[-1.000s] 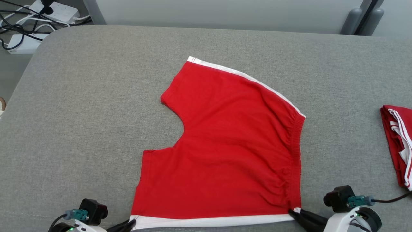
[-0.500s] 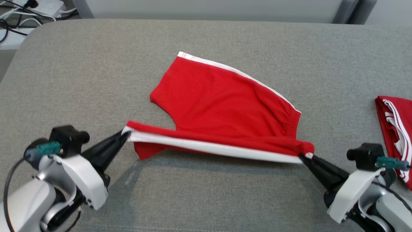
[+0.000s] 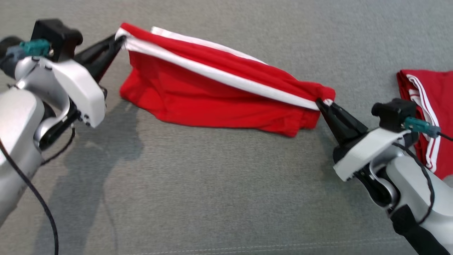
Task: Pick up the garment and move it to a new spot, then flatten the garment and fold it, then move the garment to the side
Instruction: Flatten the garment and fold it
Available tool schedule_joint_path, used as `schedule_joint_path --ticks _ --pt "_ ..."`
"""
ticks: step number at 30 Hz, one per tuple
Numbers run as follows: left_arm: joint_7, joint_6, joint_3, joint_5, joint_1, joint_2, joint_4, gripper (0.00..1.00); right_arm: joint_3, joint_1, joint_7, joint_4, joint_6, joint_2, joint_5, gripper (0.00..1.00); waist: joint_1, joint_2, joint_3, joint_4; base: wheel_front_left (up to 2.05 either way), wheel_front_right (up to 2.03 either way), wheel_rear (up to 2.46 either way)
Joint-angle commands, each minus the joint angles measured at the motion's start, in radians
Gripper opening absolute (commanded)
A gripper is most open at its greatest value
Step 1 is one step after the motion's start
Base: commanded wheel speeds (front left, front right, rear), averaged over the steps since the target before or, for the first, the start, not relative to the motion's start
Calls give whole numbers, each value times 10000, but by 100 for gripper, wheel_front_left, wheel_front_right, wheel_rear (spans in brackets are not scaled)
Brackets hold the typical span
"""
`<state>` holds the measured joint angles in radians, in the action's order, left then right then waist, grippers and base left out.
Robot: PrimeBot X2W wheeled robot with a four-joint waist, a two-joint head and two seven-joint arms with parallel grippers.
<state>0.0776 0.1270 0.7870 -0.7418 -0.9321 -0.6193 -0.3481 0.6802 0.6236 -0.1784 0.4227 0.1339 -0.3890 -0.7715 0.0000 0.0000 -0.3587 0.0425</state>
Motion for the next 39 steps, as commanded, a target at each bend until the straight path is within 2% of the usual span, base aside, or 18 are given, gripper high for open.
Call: schedule_joint_path --ticks 1,11,15,16,17,18,19,20,21,22,29,34,39 --pt "-85 22 -211 159 -935 -371 -359 0 -84 207 -288 246 -32 151 138 0 0 0 -568 517 0 0 0" --pt "-415 34 628 201 -2355 -115 -2549 0 27 1273 -724 1072 -32 1549 -74 0 0 0 -1395 1147 0 0 0" --pt "-701 35 898 103 -2558 81 -3247 0 94 1522 -794 1320 -32 1827 -229 0 0 0 -1539 1292 0 0 0" --pt "-772 35 986 53 -2589 121 -3355 0 92 1562 -803 1394 -32 1850 -249 7 0 0 -1563 1311 0 0 0" --pt "-837 35 1099 -28 -2603 167 -3407 0 54 1584 -811 1474 -32 1884 -299 30 0 0 -1581 1329 0 0 0" --pt "-917 35 1188 -109 -2629 197 -3461 0 1 1616 -818 1534 -32 1905 -316 47 0 0 -1598 1342 0 0 0" --pt "-989 35 1283 -157 -2667 210 -3521 0 -103 1632 -823 1563 -32 1952 -384 100 0 0 -1620 1352 0 0 0" --pt "-1109 35 1326 -250 -2707 232 -3569 30 -212 1657 -826 1542 -32 1992 -428 100 0 0 -1646 1359 0 0 0" --pt "-1241 35 1360 -335 -2743 248 -3623 77 -368 1690 -828 1469 -32 2024 -410 100 0 0 -1660 1363 0 0 0" --pt "-1370 35 1390 -369 -2792 255 -3715 100 -590 1694 -829 1351 -32 2074 -397 100 0 0 -1669 1365 0 0 0" --pt "-2528 36 1349 -450 -2918 516 -4495 100 -1782 1205 -831 742 -32 2241 108 100 0 0 -1475 1212 0 0 0" --pt "-3139 -30 1256 -466 -2443 727 -4837 100 -2078 448 -832 609 -32 2090 328 100 0 0 -1032 1004 0 0 0" --pt "-3375 -243 792 -598 -1497 939 -4622 100 -2222 -305 -832 587 -32 1882 508 100 0 0 -484 755 0 0 0"
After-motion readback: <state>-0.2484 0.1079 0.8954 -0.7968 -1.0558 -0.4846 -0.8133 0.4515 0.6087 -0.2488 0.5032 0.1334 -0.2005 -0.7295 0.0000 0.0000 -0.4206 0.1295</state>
